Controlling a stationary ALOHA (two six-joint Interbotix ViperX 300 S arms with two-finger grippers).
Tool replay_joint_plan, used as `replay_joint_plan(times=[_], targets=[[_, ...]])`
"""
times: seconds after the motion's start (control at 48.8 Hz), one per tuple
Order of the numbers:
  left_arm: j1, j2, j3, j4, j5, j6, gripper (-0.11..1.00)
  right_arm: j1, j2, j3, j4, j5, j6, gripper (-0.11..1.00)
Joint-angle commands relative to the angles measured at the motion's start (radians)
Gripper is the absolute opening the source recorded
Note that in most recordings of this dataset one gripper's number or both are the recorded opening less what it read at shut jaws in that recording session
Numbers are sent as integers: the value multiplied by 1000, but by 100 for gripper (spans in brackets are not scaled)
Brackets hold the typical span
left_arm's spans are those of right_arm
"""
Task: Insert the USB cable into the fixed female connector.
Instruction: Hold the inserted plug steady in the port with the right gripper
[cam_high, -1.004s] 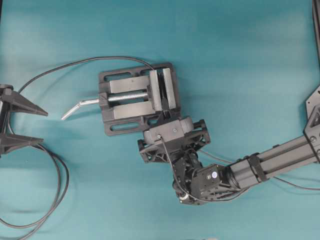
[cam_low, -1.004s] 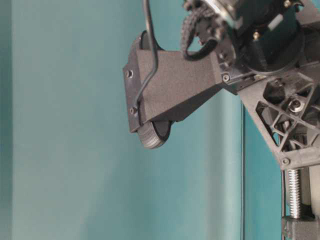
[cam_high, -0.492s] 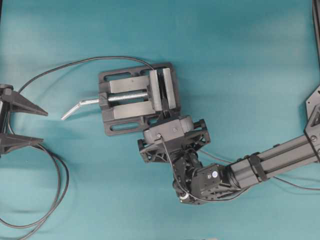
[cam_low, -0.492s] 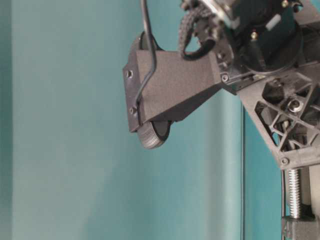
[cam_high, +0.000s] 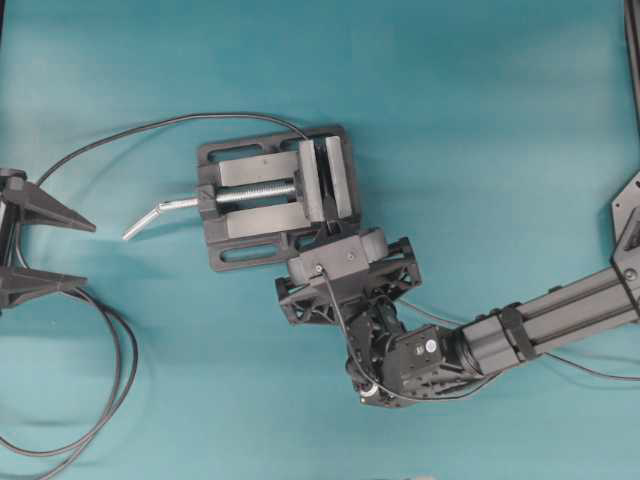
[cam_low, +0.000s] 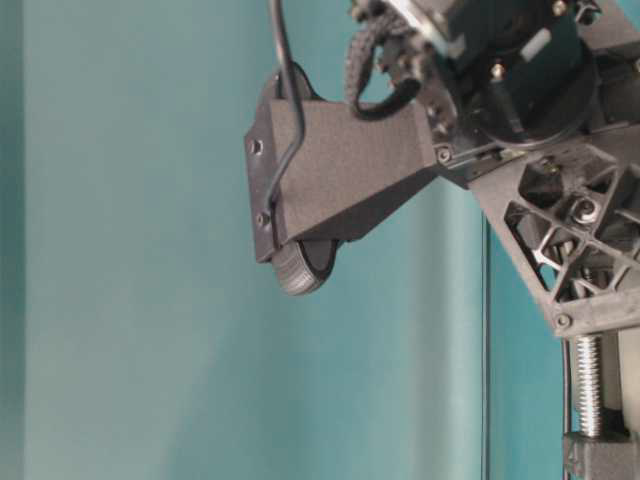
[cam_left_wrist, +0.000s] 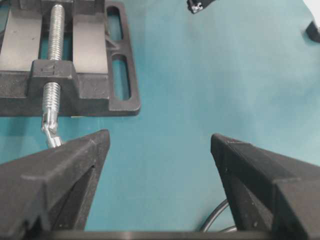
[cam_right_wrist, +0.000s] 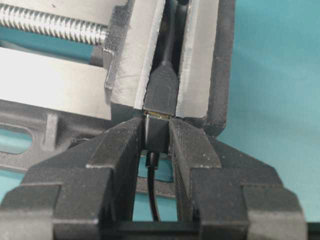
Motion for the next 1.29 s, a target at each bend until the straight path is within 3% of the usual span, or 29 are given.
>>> replay_joint_plan(times=[0.0,0.635,0.983,1.27], targets=[[2,9,-12,3,-8,-6,94,-103,-21,6,-5,-6,-2,21],[2,8,-12,3,-8,-6,94,-44,-23,0,40,-34,-2,21],[0,9,-11,3,-8,-6,94,-35,-23,2,40,31,-51,21],[2,9,-12,3,-8,-6,94,-5,-23,0,40,31,-52,21]])
